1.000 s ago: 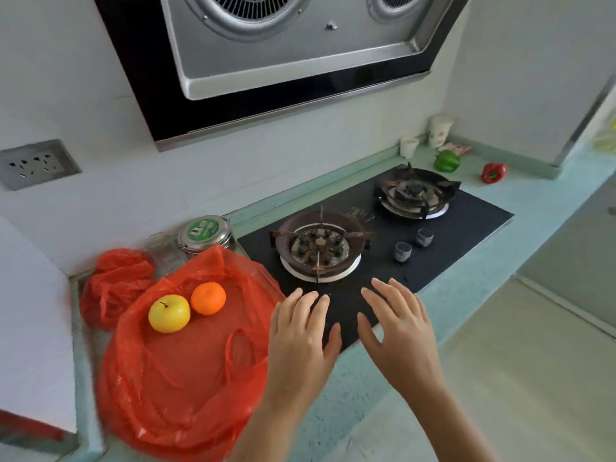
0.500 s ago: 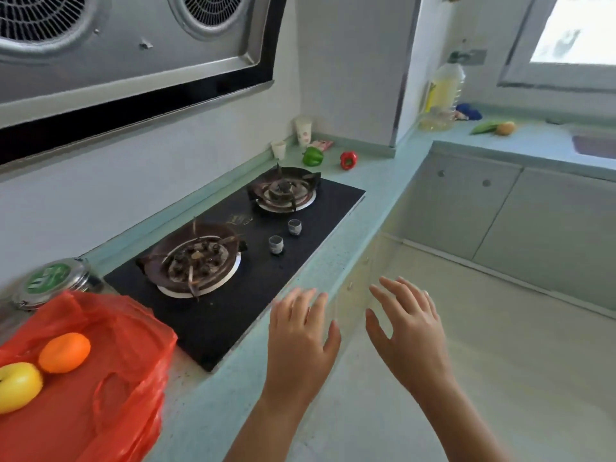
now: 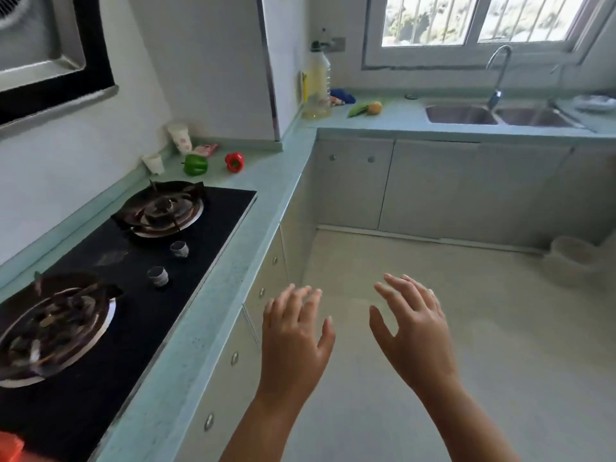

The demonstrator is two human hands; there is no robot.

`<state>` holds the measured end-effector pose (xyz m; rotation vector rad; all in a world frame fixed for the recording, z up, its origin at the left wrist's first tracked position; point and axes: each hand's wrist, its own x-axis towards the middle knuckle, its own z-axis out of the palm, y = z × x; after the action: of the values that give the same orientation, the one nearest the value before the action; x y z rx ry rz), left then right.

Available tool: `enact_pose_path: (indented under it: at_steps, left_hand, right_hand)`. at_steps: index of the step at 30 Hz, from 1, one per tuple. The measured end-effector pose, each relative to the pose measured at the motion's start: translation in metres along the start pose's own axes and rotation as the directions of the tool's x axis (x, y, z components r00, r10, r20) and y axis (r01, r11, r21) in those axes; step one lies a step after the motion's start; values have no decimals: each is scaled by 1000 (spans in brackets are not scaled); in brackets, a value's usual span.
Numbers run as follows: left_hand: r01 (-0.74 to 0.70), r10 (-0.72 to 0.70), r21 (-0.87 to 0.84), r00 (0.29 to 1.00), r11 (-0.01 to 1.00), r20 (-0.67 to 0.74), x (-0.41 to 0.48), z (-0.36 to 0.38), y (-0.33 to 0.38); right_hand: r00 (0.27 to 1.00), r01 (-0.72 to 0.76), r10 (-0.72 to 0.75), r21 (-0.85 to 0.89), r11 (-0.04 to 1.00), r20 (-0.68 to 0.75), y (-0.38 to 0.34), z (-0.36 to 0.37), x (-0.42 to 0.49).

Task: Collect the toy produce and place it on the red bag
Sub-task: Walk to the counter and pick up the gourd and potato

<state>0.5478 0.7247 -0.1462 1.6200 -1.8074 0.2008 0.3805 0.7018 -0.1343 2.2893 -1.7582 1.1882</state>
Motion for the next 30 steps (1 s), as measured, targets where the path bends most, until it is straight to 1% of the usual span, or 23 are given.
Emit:
enact_pose_path:
  at_steps: [7, 14, 17, 22, 30]
  left_hand:
    - [-75, 79, -86, 996, 993, 43, 41, 58, 8]
    - [-133, 147, -178, 987, 975, 68, 127, 131, -13]
    - [-142, 158, -207, 985, 968, 67, 179, 156, -25]
    - [-142, 150, -222, 988, 965, 22, 257, 192, -53]
    - [-95, 110, -206, 992, 974, 61, 321, 237, -85]
  right_hand:
    - [995, -97, 94, -73, 993, -45, 49, 9, 22]
    - [984, -167, 157, -144, 975, -82, 91, 50, 99]
    - [985, -166, 155, -171, 971, -76, 100, 71, 153]
    - [989, -144, 132, -188, 972, -73, 110, 113, 233]
    - [992, -130, 127, -162, 978, -29, 136, 167, 301]
